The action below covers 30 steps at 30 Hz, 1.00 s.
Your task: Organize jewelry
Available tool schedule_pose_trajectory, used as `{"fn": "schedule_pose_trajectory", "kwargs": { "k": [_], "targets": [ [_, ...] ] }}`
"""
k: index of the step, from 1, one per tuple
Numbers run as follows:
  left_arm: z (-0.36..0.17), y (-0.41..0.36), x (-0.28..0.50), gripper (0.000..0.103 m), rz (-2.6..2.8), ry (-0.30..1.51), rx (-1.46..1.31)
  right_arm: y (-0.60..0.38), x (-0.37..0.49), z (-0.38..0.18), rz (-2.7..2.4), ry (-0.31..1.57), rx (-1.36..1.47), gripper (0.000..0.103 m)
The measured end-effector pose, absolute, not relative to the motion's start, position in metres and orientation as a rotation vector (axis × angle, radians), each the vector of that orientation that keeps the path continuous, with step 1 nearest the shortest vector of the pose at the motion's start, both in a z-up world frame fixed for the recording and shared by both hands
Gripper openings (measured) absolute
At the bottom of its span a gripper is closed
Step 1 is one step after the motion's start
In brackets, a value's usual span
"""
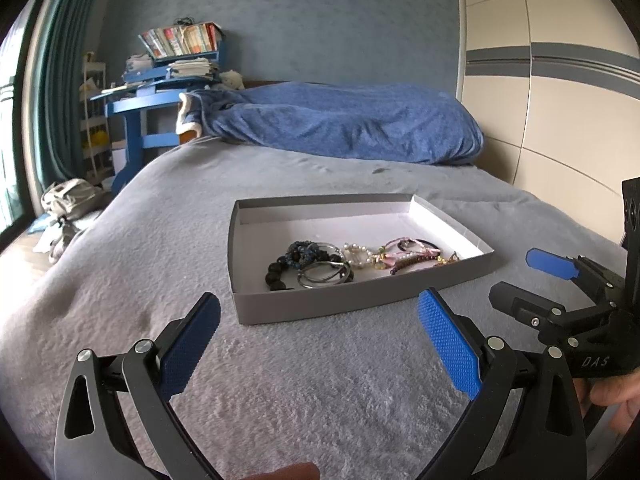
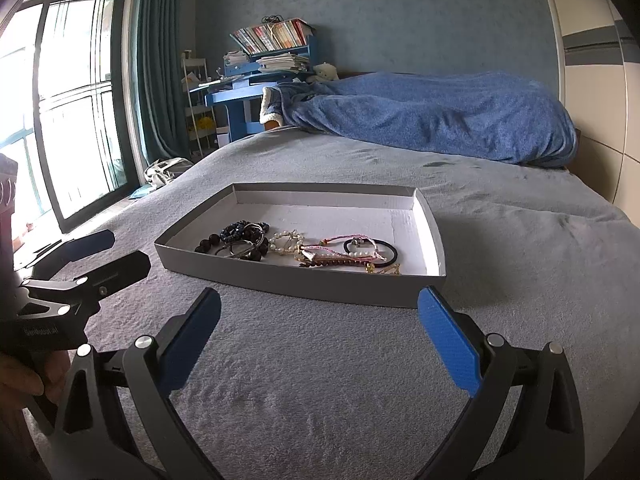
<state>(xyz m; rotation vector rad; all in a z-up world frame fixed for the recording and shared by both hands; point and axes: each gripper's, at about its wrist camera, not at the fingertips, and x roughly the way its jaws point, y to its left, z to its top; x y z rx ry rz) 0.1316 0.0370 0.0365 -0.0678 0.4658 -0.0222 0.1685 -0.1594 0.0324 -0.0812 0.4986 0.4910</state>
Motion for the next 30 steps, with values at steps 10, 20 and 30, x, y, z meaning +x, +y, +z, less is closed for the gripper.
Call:
{"fn": "schedule_pose_trajectory", "kwargs": {
  "k": [10, 20, 30],
  "targets": [
    [0.0353, 0.0356, 0.1335, 0.098, -0.025, 0.472, -0.065, -0.1601, 0.1688, 0.0327, 0.491, 0.498, -0.081, 0.097],
    [0.0328, 0.0353, 0.1358, 0.098, -0.027, 0.474, -0.067, -0.1598, 0.1689, 0.0326, 0.491, 0.499, -0.08, 0.097],
    [0.032, 0.0356, 0.1358, 0.098, -0.027, 0.474, -0.063, -0.1606, 0.1692, 0.0329, 0.492, 0.499, -0.079, 0.097]
  ]
}}
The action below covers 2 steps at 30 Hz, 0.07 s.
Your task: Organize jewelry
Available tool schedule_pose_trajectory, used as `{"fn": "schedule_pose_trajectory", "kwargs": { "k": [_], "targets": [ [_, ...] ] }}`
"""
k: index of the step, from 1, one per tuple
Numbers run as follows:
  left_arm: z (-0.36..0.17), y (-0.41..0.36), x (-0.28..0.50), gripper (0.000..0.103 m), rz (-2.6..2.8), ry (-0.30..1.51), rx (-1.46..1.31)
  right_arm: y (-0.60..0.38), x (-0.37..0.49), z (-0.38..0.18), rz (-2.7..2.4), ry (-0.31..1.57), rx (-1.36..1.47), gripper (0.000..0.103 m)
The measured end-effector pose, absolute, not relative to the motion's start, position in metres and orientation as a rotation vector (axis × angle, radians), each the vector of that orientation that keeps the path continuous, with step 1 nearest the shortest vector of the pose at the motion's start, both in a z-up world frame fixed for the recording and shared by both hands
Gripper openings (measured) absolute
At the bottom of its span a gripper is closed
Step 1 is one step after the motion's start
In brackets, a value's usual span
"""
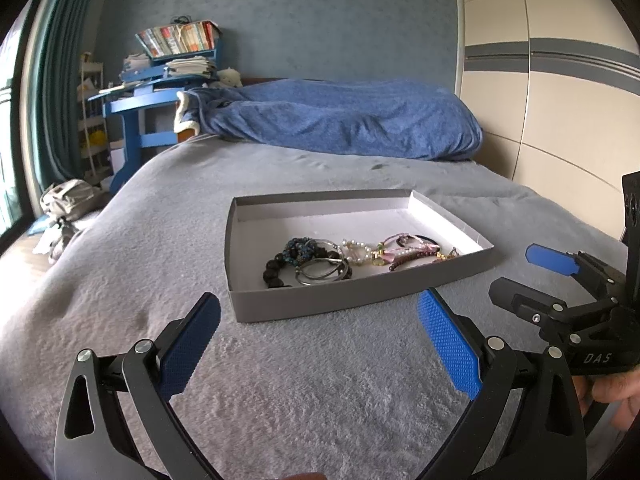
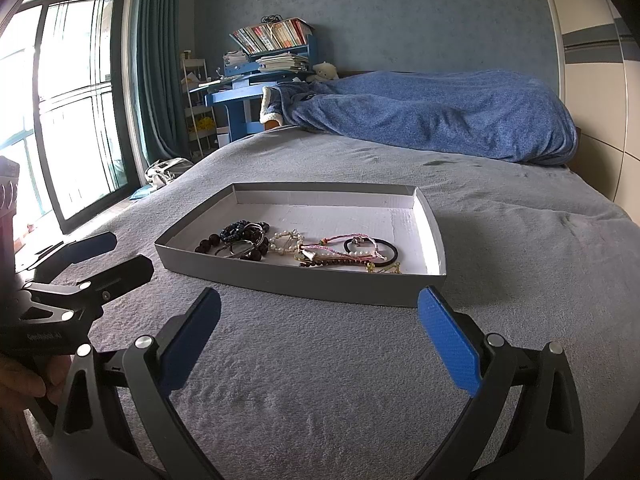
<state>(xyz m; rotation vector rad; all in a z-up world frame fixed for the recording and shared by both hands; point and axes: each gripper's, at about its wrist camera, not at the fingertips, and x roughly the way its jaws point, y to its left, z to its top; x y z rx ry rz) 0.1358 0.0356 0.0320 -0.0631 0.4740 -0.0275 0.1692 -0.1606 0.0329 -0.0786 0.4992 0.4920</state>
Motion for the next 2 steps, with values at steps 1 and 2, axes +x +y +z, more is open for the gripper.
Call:
{"fn": "schedule_pose_trajectory", "kwargs": {
  "k": [1, 2],
  "targets": [
    [0.032, 0.0356, 0.1359, 0.098, -0.027, 0.474, -0.063, -0.1606, 0.1692, 0.0329, 0.491, 0.5, -0.079, 0.097],
    [0.0325, 0.0359, 0.1358, 0.098, -0.028, 0.474, -0.063, -0.1606, 0.1692, 0.0329, 0.491, 0.5, -0.079, 0.097]
  ]
}}
